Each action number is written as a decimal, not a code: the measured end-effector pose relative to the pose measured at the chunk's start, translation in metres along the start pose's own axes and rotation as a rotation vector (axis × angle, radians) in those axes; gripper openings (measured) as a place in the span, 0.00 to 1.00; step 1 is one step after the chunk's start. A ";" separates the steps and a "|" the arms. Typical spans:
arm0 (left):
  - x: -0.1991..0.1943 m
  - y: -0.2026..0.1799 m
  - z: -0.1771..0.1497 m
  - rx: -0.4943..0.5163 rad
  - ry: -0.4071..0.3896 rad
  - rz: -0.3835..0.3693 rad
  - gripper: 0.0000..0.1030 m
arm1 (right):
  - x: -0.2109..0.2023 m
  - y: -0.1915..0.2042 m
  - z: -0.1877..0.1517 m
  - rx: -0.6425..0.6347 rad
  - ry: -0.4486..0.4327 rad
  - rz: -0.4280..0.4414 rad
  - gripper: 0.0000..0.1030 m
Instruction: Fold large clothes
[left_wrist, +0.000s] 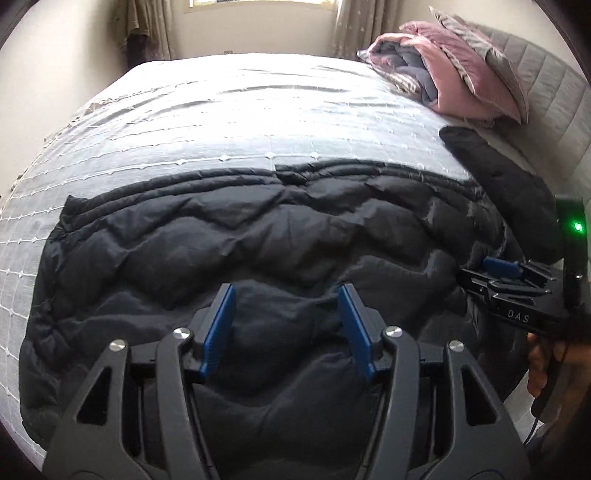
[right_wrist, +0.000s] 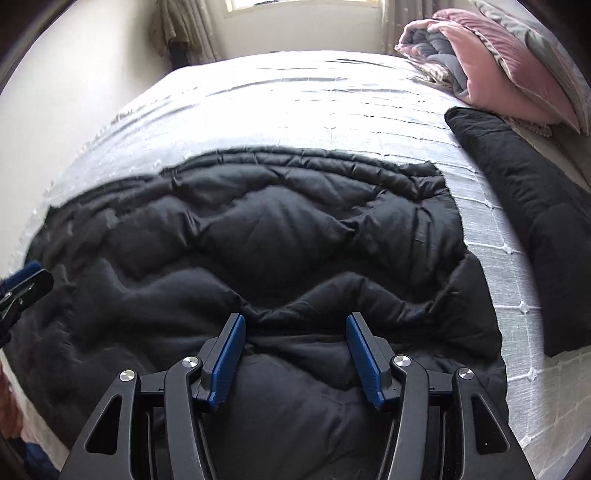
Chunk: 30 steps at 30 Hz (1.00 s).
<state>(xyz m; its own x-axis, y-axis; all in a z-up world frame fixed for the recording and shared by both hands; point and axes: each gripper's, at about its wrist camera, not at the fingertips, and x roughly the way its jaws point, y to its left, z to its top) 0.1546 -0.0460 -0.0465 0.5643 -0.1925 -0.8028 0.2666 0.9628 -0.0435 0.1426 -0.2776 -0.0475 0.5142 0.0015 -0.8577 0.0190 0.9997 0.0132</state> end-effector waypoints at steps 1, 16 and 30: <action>0.011 -0.007 0.001 0.026 0.031 0.020 0.57 | 0.002 0.003 -0.003 -0.015 -0.001 -0.011 0.62; 0.099 -0.006 0.084 -0.016 0.207 0.201 0.61 | 0.010 -0.005 -0.005 0.007 0.030 0.026 0.67; 0.086 0.020 0.086 -0.135 0.157 0.136 0.61 | 0.017 -0.006 -0.006 0.000 0.041 0.025 0.69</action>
<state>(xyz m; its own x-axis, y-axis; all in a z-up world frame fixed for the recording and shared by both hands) 0.2761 -0.0594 -0.0655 0.4571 -0.0375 -0.8886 0.0834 0.9965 0.0009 0.1460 -0.2837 -0.0655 0.4785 0.0270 -0.8777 0.0065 0.9994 0.0343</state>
